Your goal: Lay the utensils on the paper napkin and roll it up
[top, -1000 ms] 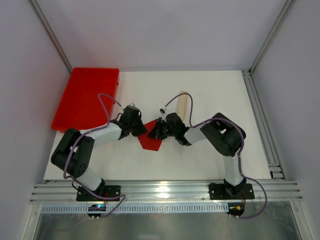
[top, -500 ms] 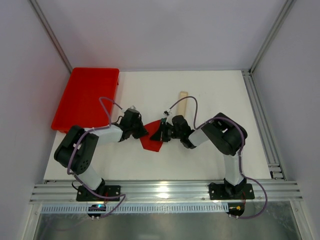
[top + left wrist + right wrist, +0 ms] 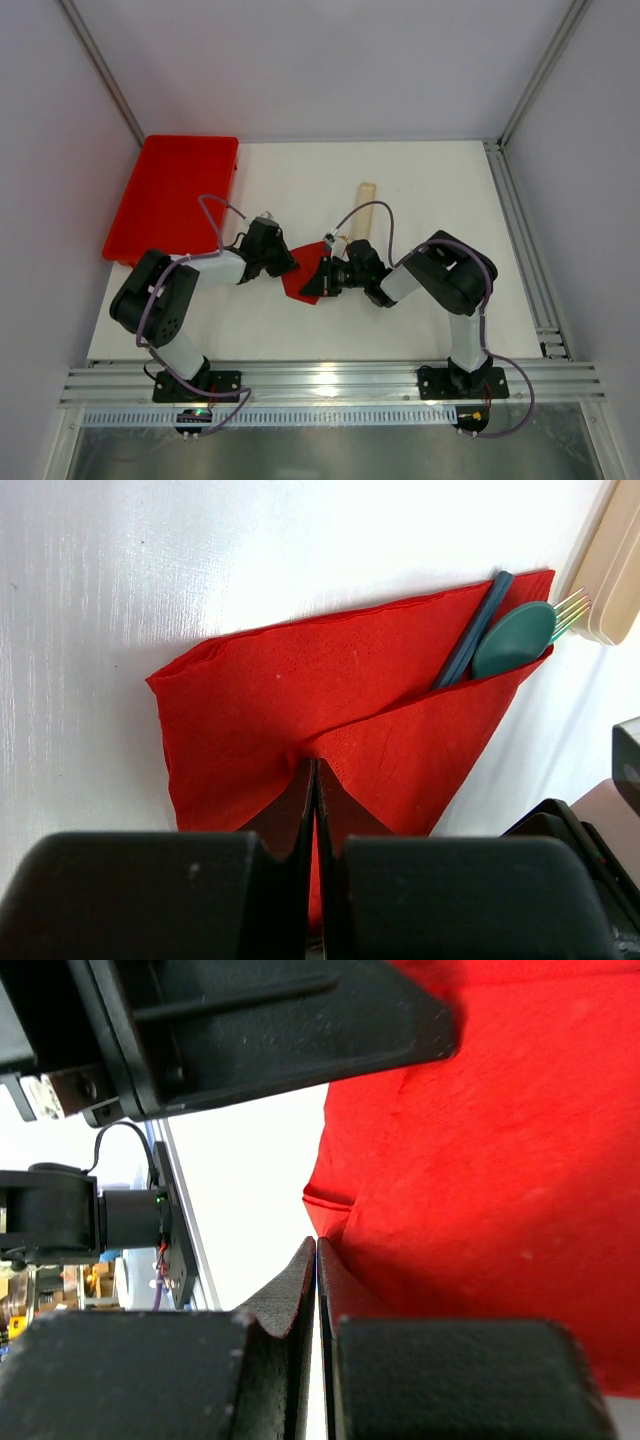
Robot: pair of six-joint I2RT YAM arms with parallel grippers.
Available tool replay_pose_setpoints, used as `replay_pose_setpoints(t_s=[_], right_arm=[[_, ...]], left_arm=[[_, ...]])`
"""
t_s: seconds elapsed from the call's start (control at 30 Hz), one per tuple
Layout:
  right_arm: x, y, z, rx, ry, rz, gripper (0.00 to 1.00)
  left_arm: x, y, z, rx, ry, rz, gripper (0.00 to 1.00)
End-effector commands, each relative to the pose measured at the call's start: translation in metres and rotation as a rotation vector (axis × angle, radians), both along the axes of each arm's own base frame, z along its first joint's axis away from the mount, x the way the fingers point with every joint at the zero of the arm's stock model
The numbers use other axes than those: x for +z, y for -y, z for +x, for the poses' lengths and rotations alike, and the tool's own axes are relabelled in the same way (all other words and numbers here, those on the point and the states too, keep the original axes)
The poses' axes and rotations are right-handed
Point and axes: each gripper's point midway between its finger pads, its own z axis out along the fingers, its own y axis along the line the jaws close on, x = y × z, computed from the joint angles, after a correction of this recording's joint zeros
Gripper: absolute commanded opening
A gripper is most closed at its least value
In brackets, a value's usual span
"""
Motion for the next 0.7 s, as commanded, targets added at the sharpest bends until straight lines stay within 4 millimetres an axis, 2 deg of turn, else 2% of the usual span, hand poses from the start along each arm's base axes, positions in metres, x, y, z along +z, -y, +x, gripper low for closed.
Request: replay_pose_setpoints(t_s=[0.0,0.27,0.43,0.67], right_arm=[[0.018,-0.008,0.001,0.027,0.062,0.05,0.04],[0.002,-0.004,-0.001,-0.001,0.011,0.013,0.04],[-0.01,0.002,-0.014,-0.021,-0.048,0.028,0.04],[-0.009,0.004,-0.017,-0.025,-0.036,0.018,0.04]], left_arm=[[-0.027,-0.015,-0.014,0.008,-0.065,0.071,0.0],[-0.028,-0.016,-0.014,0.008,-0.066,0.075,0.0],[-0.031,-0.017,-0.013,0.006,-0.073,0.082,0.0],[-0.034,-0.015,-0.013,0.002,-0.081,0.076,0.0]])
